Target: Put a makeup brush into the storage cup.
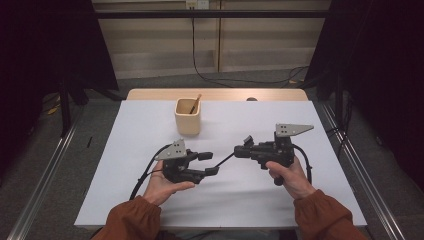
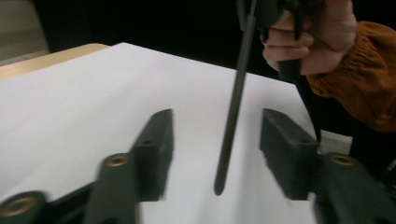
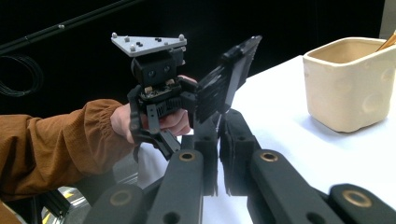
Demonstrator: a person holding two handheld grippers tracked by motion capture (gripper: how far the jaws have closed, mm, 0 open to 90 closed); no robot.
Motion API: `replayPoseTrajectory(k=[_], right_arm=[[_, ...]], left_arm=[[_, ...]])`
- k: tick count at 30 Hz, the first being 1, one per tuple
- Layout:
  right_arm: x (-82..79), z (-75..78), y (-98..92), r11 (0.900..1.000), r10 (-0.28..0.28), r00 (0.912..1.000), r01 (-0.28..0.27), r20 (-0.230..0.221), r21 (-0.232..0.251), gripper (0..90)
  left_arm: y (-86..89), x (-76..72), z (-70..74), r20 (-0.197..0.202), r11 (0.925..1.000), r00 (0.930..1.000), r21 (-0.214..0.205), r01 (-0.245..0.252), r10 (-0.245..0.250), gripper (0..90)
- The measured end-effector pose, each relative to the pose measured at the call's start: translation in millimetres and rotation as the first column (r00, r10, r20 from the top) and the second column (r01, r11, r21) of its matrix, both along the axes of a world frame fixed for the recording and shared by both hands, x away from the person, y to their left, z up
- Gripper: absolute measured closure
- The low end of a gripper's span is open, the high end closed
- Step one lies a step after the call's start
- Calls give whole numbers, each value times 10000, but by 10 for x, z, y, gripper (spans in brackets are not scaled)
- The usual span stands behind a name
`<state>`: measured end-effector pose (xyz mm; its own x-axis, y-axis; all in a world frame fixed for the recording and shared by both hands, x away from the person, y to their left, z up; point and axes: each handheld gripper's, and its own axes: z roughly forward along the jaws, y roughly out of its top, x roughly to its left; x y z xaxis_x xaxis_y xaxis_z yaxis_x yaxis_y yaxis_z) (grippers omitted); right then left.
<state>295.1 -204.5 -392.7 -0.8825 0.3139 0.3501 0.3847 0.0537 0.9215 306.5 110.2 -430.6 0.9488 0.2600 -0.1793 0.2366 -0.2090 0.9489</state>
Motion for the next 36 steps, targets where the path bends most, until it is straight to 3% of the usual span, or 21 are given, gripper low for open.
replayPoseTrajectory(k=[4, 6, 10, 14, 19, 24, 28, 36], right_arm=[[-6, 20, -17, 10000, -13, 10000, 13, 84, -45, 857], [-8, 32, -36, 10000, -65, 9999, 65, 104, -26, 857], [-3, 87, -76, 9995, -313, 9994, 314, 121, -100, 857], [6, 172, -105, 9994, -352, 9992, 352, 197, 2, 857], [44, 239, -102, 9987, -314, 9995, 315, 32, -388, 858], [96, 255, -86, 9967, -425, 9991, 422, -36, -697, 857], [149, 254, -73, 9947, -406, 9991, 391, -144, -953, 857], [194, 354, -14, 9868, -78, 9999, 53, -145, -1620, 858]], left_arm=[[22, 1, 23, -115, 9994, 9994, 114, -330, 331, 193], [31, -13, 40, 50, 9986, 9987, 134, -511, 510, 110], [62, 1, 73, -100, 9976, 9976, -19, -691, 690, 43], [114, 14, 88, -90, 9980, 9980, -98, -621, 620, 8], [171, 14, 113, -120, 9980, 9982, -237, -591, 588, 10], [179, 0, 107, 52, 9975, 9975, 32, -711, 711, 10], [174, -8, 109, -30, 9989, 9989, 77, -462, 462, 12], [148, -20, 104, 2, 9985, 9990, 294, -457, 457, 13]])
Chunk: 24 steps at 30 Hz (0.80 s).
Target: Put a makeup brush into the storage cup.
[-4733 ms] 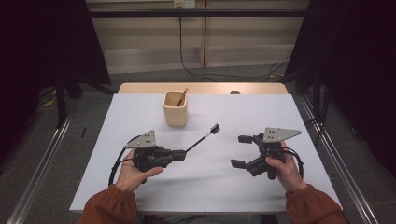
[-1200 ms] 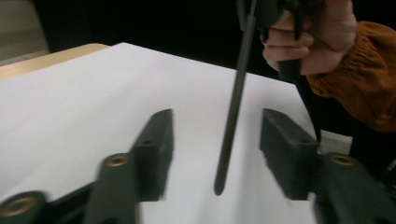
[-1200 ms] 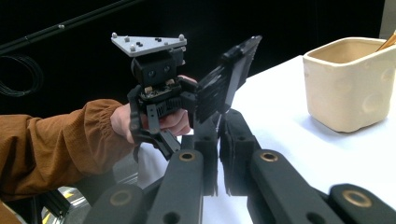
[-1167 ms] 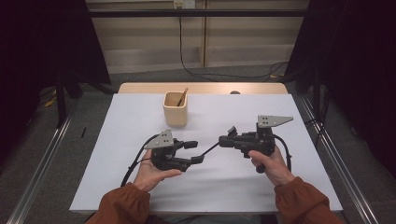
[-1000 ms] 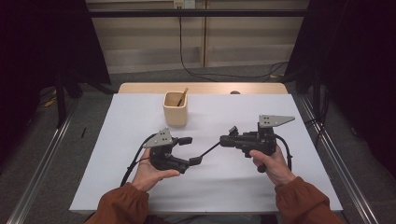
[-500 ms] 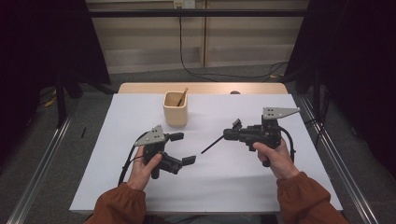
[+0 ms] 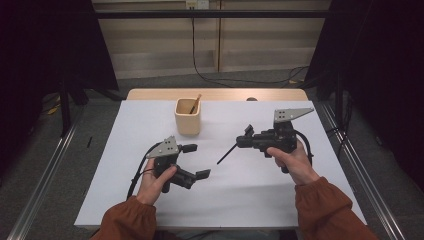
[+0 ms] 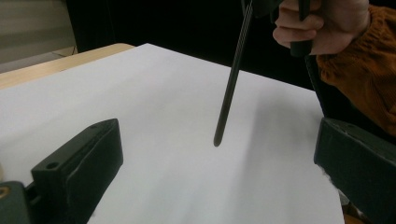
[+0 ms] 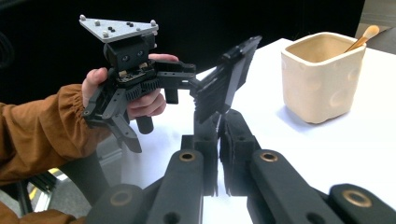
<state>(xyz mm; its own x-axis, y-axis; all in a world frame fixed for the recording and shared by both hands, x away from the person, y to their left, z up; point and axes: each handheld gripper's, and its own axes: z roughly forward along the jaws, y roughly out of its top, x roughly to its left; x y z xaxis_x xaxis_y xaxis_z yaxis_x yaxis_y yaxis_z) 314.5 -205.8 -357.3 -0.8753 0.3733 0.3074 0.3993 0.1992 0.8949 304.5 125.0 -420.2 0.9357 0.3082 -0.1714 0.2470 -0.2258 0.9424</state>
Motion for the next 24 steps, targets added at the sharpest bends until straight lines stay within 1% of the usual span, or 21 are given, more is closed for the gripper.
replayPoseTrajectory(k=[1, 2, 6, 8, 10, 16, 18, 19, 22, 24], right_arm=[[9, 16, 7, 10000, 23, 10000, -23, -18, -88, 857], [19, 30, 13, 9999, 52, 10000, -52, -32, -148, 857], [63, 69, 57, 9982, 159, 9997, -169, -180, -568, 858], [77, 87, 84, 9967, 231, 9994, -251, -263, -777, 858], [88, 105, 114, 9949, 363, 9989, -390, -301, -929, 857], [119, 153, 193, 9870, 655, 9970, -706, -401, -1443, 858], [120, 170, 216, 9839, 683, 9968, -741, -411, -1625, 858], [120, 179, 225, 9819, 593, 9975, -650, -374, -1782, 858], [127, 206, 242, 9797, 626, 9971, -696, -431, -1879, 858], [139, 222, 252, 9762, 617, 9968, -707, -500, -2049, 858]], left_arm=[[0, 3, 0, -37, 10000, 10000, 50, 65, -65, 13], [-1, 4, -3, -87, 10000, 10000, 3, 35, -35, 13], [-1, 24, -10, -205, 10000, 9998, 76, 13, -11, 15], [-2, 27, -11, -180, 9999, 9998, 152, -38, 41, 15], [-4, 33, -11, -210, 9998, 9998, 208, 27, -22, 15], [-50, 28, -44, -430, 9990, 9987, 347, 290, -275, 15], [-72, 23, -50, -395, 9988, 9988, 393, 298, -282, 18], [-81, 24, -52, -399, 9988, 9987, 362, 341, -326, 18], [-99, 18, -46, -404, 9987, 9986, 345, 364, -350, 16], [-107, 19, -47, -382, 9988, 9986, 305, 376, -364, 17]])
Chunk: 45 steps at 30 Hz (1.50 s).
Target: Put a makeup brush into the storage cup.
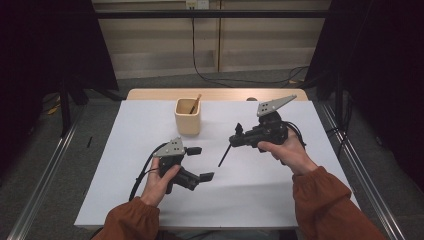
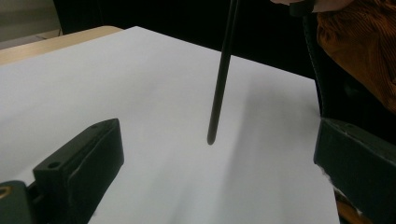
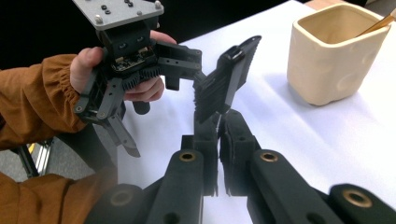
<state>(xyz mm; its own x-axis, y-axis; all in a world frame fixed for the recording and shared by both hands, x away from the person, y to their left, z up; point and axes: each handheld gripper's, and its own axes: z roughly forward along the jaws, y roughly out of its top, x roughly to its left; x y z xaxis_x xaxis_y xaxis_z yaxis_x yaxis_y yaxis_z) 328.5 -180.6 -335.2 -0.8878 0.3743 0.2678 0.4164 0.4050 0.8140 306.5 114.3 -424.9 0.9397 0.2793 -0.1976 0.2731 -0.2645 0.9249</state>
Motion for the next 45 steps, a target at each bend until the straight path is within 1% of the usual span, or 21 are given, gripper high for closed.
replayPoseTrajectory(k=[2, 4, 6, 8, 13, 16, 18, 19, 22, 25, 27, 31, 33, 34, 35, 36, 37, 39, 41, 44, 45], right_arm=[[20, 8, 16, 9995, 74, 9998, -79, -166, -291, 858], [36, 5, 42, 9976, 275, 9994, -288, -208, -629, 858], [50, -12, 82, 9939, 430, 9987, -454, -258, -1002, 858], [48, -19, 123, 9902, 593, 9976, -635, -370, -1240, 858], [51, -21, 217, 9781, 947, 9938, -1038, -582, -1805, 858], [68, -17, 249, 9701, 932, 9931, -1068, -716, -2181, 857], [74, -14, 269, 9637, 937, 9920, -1117, -849, -2425, 858], [80, -12, 275, 9615, 899, 9926, -1079, -821, -2526, 858], [87, -9, 290, 9628, 888, 9921, -1082, -881, -2474, 858], [100, -23, 303, 9624, 928, 9917, -1123, -891, -2472, 858], [102, -23, 311, 9637, 929, 9917, -1121, -894, -2424, 858], [84, -7, 320, 9675, 1003, 9914, -1168, -838, -2243, 857], [81, 2, 324, 9694, 1016, 9915, -1169, -806, -2160, 858], [79, 4, 327, 9695, 1031, 9913, -1184, -813, -2144, 858], [78, 4, 329, 9694, 1029, 9913, -1183, -817, -2150, 857], [80, 2, 331, 9692, 1040, 9911, -1196, -825, -2154, 858], [80, 2, 332, 9693, 1029, 9912, -1188, -838, -2154, 858], [85, 2, 332, 9698, 1040, 9912, -1193, -815, -2128, 857], [86, 4, 330, 9698, 1039, 9911, -1194, -827, -2125, 858], [87, 5, 323, 9714, 989, 9917, -1141, -821, -2082, 858], [86, 6, 322, 9715, 991, 9917, -1143, -821, -2075, 857]], left_arm=[[-6, -2, 1, -30, 10000, 10000, 26, 28, -27, 16], [-11, -5, -1, -34, 10000, 10000, 39, 64, -64, 16], [-15, -7, -3, -48, 9999, 9999, 63, 93, -92, 15], [-21, -9, -9, -51, 9999, 9999, 66, 118, -118, 15], [-37, -13, -18, -88, 9998, 9998, 119, 157, -156, 15], [-48, -15, -25, -28, 9996, 10000, 286, 39, -38, 21], [-47, -6, -28, -151, 9995, 9998, 288, 93, -89, 19], [-48, -4, -30, -200, 9997, 9997, 241, 106, -102, 19], [-54, -8, -30, -231, 9999, 9997, 119, 60, -58, 19], [-69, -10, -34, -164, 10000, 9998, 41, 71, -70, 19], [-86, -16, -38, -380, 9996, 9989, -104, 252, -256, 42], [-140, -32, -28, -193, 9998, 9996, -107, 181, -183, 35], [-169, -30, -22, -178, 9993, 9997, -311, 183, -188, 35], [-185, -29, -23, -130, 9986, 9997, -499, 186, -193, 35], [-206, -26, -25, 5, 9974, 9996, -671, 265, -265, 35], [-222, -28, -24, 20, 9972, 9997, -712, 224, -223, 35], [-245, -30, -22, 10, 9973, 9999, -716, 135, -135, 39], [-289, -22, -23, -21, 9979, 9998, -610, 211, -213, 43], [-327, -16, -24, -59, 9986, 9999, -515, 125, -128, 50], [-365, 1, -36, 61, 9995, 9999, -287, 148, -146, 78], [-373, 4, -43, 105, 9996, 9999, -243, 129, -126, 108]])
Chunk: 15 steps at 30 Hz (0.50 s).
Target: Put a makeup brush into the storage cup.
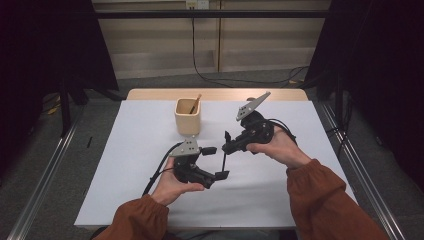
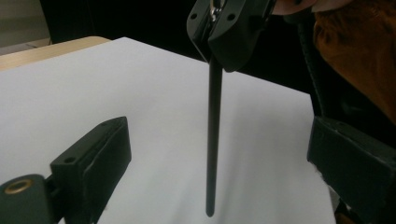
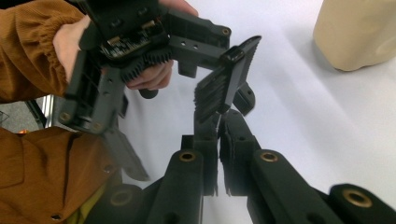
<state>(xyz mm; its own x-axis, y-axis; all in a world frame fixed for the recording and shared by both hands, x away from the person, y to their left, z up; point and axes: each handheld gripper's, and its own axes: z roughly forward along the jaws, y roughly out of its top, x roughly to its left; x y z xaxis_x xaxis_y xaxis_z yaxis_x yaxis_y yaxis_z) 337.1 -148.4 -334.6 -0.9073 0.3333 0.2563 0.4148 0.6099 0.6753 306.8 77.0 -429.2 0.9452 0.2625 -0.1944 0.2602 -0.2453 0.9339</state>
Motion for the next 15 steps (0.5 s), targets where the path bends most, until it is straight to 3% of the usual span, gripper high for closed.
replayPoseTrajectory(k=[2, 4, 7, 11, 15], right_arm=[[1, 1, 1, 10000, -1, 10000, 1, 15, -2, 857], [3, -4, 3, 10000, -3, 10000, 3, 26, 2, 858], [13, -19, 1, 10000, -21, 10000, 21, 13, 15, 857], [17, -36, 5, 10000, -45, 10000, 45, -8, 84, 857], [20, -43, 8, 9998, -67, 10000, 68, -27, 169, 857]], left_arm=[[-12, 7, -7, 148, 9999, 9999, 105, 20, -21, 156], [-10, 13, -10, 72, 9999, 10000, 140, 18, -19, 283], [-2, 32, -15, 108, 9996, 9999, 270, -105, 102, 384], [-12, 17, -7, 304, 9998, 9995, 149, -124, 120, 506], [-22, 45, -7, -3, 9998, 9999, -83, -153, 153, 586]])
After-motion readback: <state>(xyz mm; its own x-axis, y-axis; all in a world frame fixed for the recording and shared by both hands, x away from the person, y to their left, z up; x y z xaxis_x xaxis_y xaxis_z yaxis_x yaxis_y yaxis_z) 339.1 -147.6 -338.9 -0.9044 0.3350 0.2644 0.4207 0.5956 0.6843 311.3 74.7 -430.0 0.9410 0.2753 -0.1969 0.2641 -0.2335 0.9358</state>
